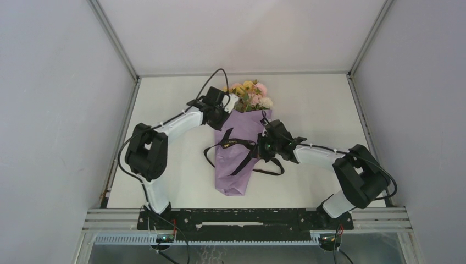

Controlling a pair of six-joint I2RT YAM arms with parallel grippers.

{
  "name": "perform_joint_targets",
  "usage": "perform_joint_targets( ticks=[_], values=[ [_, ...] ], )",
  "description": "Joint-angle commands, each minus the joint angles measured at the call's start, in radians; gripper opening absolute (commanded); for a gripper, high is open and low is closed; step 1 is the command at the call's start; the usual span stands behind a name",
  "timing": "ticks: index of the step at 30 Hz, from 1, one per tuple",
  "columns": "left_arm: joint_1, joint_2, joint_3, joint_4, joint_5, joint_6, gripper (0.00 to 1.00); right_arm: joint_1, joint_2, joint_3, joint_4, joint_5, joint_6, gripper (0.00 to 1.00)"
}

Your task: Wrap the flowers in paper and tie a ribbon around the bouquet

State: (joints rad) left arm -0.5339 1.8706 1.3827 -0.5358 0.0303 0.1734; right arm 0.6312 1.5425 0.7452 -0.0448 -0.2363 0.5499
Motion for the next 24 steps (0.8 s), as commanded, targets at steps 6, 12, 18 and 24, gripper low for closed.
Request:
perform_joint_targets(
  ticks=[6, 12, 18, 24],
  values=[
    [0.135, -0.129, 0.013, 0.056, 0.118, -0.032, 0.0, -0.037, -0.112, 0.019, -0.091, -0.074, -0.095, 0.0],
    [0.041, -0.091, -0.006, 0.058, 0.127, -0.076, 0.36, -0.029, -0.076, 0.019, -0.063, -0.09, -0.083, 0.0],
    [0.003, -0.033, 0.03, 0.023, -0.013, -0.079, 0.55, -0.019, -0.071, 0.019, -0.066, -0.078, -0.088, 0.0],
    [0.057, -0.121, -0.069, 0.131, -0.138, -0.295, 0.7, -0.017, -0.061, 0.019, -0.06, -0.078, -0.09, 0.0]
  ],
)
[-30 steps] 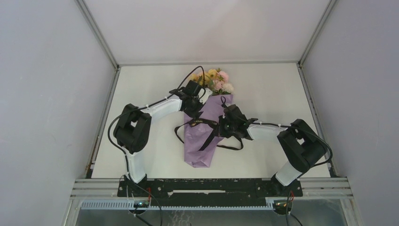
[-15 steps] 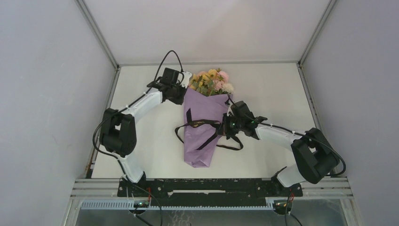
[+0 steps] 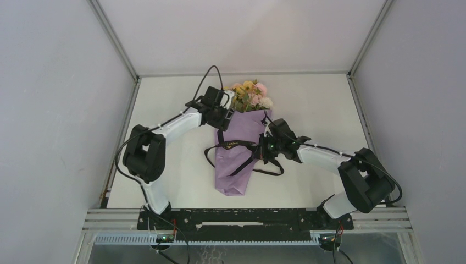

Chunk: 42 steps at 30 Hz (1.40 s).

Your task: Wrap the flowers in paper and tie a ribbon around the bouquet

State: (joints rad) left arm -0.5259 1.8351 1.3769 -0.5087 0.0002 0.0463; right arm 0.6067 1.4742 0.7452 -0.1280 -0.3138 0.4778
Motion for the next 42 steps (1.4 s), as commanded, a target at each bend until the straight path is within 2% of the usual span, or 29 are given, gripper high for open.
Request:
perform_joint_targets(
  ticks=[1, 5, 10, 14, 20, 24, 33, 42],
  values=[
    [0.05, -0.094, -0.086, 0.136, -0.106, -0.199, 0.68, 0.008, 0.011, 0.018, 0.026, -0.002, -0.017, 0.0],
    [0.042, -0.064, -0.097, 0.159, -0.055, -0.311, 0.62, 0.012, 0.017, 0.019, 0.027, 0.001, -0.014, 0.0],
    [0.041, -0.022, -0.106, 0.159, -0.024, -0.392, 0.62, 0.011, 0.018, 0.018, 0.013, 0.012, -0.023, 0.0],
    [0.029, -0.005, -0.116, 0.173, -0.018, -0.406, 0.61, 0.012, 0.021, 0.018, 0.013, 0.012, -0.027, 0.0],
    [0.029, 0.044, -0.106, 0.144, -0.027, -0.424, 0.54, 0.01, 0.017, 0.019, 0.01, 0.014, -0.028, 0.0],
    [0.029, 0.043, -0.111, 0.139, -0.026, -0.425, 0.45, 0.009, 0.018, 0.019, 0.01, 0.014, -0.029, 0.0],
    [0.029, 0.014, -0.12, 0.125, -0.012, -0.399, 0.02, 0.005, 0.012, 0.019, 0.003, 0.016, -0.029, 0.0],
    [0.059, -0.07, -0.119, 0.116, -0.017, -0.334, 0.0, -0.021, -0.034, 0.018, -0.034, -0.023, -0.051, 0.0]
  ],
)
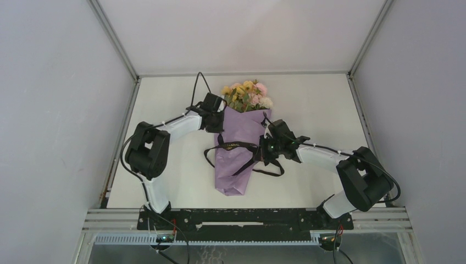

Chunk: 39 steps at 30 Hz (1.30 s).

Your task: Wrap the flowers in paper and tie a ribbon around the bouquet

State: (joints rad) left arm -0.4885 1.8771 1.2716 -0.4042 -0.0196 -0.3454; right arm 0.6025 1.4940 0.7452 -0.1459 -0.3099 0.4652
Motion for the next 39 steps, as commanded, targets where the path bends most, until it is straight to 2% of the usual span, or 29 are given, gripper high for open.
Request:
perform_joint_targets(
  ticks=[1, 8, 14, 19, 25, 30, 33, 37, 39],
  values=[
    [0.035, -0.133, -0.018, 0.024, -0.003, 0.075, 0.0, -0.023, -0.064, 0.019, -0.025, -0.045, -0.047, 0.0],
    [0.118, -0.234, -0.061, 0.113, -0.049, 0.286, 0.0, -0.061, -0.12, 0.019, -0.102, -0.181, -0.148, 0.0],
    [0.27, -0.28, -0.121, 0.128, -0.062, 0.383, 0.0, -0.11, -0.204, 0.017, -0.202, -0.374, -0.239, 0.0],
    [0.36, -0.307, -0.198, 0.144, -0.141, 0.483, 0.0, -0.343, -0.32, -0.094, -0.087, -0.496, -0.102, 0.0],
    [0.498, -0.307, -0.298, 0.171, -0.248, 0.63, 0.0, -0.626, -0.389, -0.245, -0.043, -0.484, 0.036, 0.0],
    [0.655, -0.285, -0.424, 0.321, -0.4, 0.772, 0.0, -0.899, -0.474, -0.376, -0.028, -0.501, 0.07, 0.0],
    [0.718, -0.276, -0.469, 0.382, -0.437, 0.839, 0.0, -1.02, -0.506, -0.415, -0.046, -0.501, 0.043, 0.0],
    [0.739, -0.301, -0.518, 0.354, -0.348, 0.885, 0.0, -1.01, -0.495, -0.414, -0.061, -0.481, 0.013, 0.0],
    [0.738, -0.336, -0.532, 0.323, -0.304, 0.944, 0.0, -0.892, -0.485, -0.388, -0.067, -0.433, 0.014, 0.0]
  ],
)
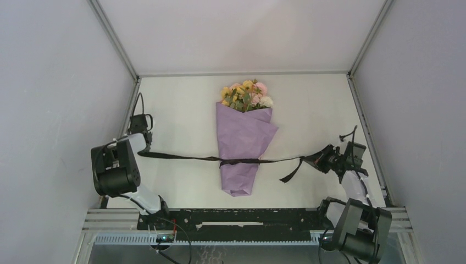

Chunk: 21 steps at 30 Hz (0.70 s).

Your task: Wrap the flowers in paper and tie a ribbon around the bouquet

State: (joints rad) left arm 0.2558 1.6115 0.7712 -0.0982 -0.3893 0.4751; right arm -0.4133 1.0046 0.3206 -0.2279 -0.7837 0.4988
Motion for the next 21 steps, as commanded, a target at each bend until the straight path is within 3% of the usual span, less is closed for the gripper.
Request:
perform_joint_targets(
  ticks=[1, 2, 5, 7, 10, 13, 16, 21],
  values=[
    [-0.007, -0.09, -0.027, -0.022, 0.104, 0.158, 0.0, 0.193, 0.012, 0.059, 0.015, 0.079, -0.018, 0.0],
    [-0.007, -0.11, -0.016, -0.082, 0.147, 0.192, 0.03, 0.272, 0.024, 0.083, 0.015, 0.112, -0.019, 0.0],
    [-0.013, -0.177, 0.063, -0.315, 0.39, 0.235, 0.38, 0.406, 0.066, 0.166, 0.017, 0.148, -0.013, 0.0],
    [-0.042, -0.228, 0.109, -0.445, 0.561, 0.272, 0.53, 0.447, 0.076, 0.194, 0.047, 0.159, 0.011, 0.0],
    [-0.193, -0.323, 0.095, -0.535, 0.706, 0.381, 0.79, 0.484, 0.089, 0.223, 0.068, 0.161, 0.022, 0.0],
    [-0.41, -0.386, 0.012, -0.532, 0.73, 0.537, 0.97, 0.523, 0.111, 0.263, 0.053, 0.162, 0.008, 0.0],
    [-0.537, -0.33, -0.033, -0.426, 0.687, 0.598, 1.0, 0.565, 0.118, 0.294, 0.044, 0.156, -0.005, 0.0],
    [-0.621, -0.172, -0.011, -0.284, 0.615, 0.608, 1.0, 0.582, 0.096, 0.341, 0.043, 0.099, -0.022, 0.0]
  ],
)
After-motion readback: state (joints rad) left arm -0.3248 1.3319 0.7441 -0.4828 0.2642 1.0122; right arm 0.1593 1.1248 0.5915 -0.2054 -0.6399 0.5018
